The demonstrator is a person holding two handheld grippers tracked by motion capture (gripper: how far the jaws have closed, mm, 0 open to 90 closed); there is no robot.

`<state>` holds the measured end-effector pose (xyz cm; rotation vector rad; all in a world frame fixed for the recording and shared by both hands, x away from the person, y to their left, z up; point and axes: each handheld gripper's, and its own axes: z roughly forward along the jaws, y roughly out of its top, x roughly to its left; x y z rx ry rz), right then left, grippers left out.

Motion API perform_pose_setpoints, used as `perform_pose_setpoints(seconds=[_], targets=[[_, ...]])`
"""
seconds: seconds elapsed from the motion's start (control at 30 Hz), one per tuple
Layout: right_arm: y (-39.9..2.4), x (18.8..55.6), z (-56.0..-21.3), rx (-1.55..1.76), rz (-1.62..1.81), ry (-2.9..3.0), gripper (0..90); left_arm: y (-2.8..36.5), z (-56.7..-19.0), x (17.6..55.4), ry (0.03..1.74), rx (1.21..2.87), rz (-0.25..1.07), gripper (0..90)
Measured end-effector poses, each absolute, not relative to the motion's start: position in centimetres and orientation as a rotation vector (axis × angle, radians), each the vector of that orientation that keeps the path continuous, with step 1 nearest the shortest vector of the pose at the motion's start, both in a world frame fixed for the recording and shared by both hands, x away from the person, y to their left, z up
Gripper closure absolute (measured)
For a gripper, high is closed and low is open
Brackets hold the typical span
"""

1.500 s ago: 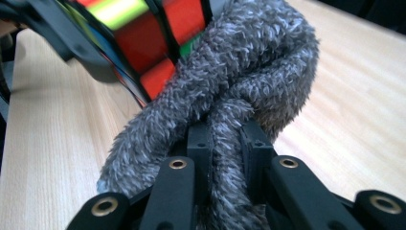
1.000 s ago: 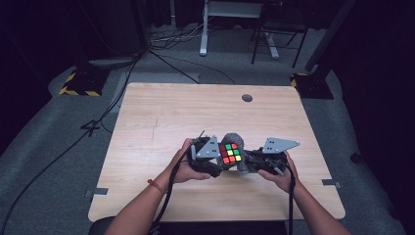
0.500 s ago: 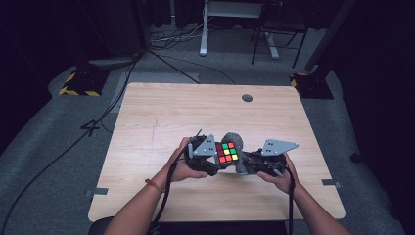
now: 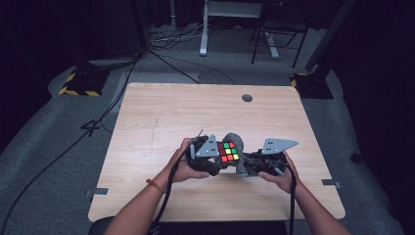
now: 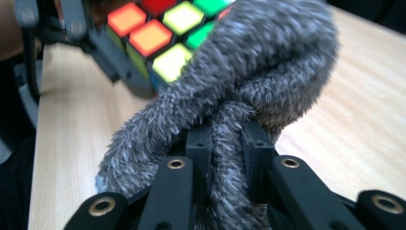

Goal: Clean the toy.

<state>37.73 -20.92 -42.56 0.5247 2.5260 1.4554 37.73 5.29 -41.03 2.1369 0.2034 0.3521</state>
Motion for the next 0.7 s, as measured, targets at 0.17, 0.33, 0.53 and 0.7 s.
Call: perform_pose_setpoints(seconds=[0.17,0.33,0.53,0.7], targets=[[-20.3,37.7,-43.0,0.508,1.427,2.588,76.8,5.9,-40.6,37.9,0.225,2.107,0.362,33.1],[-20.1,37.5,-43.0,0.469,1.425,2.592,76.3,6.2,-40.6,38.0,0.222,2.117,0.367,33.2],[-21.0,37.3,-41.9,0.497,1.492,2.488,76.4,5.7,-41.3,38.0,0.212,2.161,0.343,33.2],[-21.5,37.3,-41.5,0.511,1.532,2.429,76.7,5.0,-41.8,38.0,0.202,2.209,0.36,33.2]])
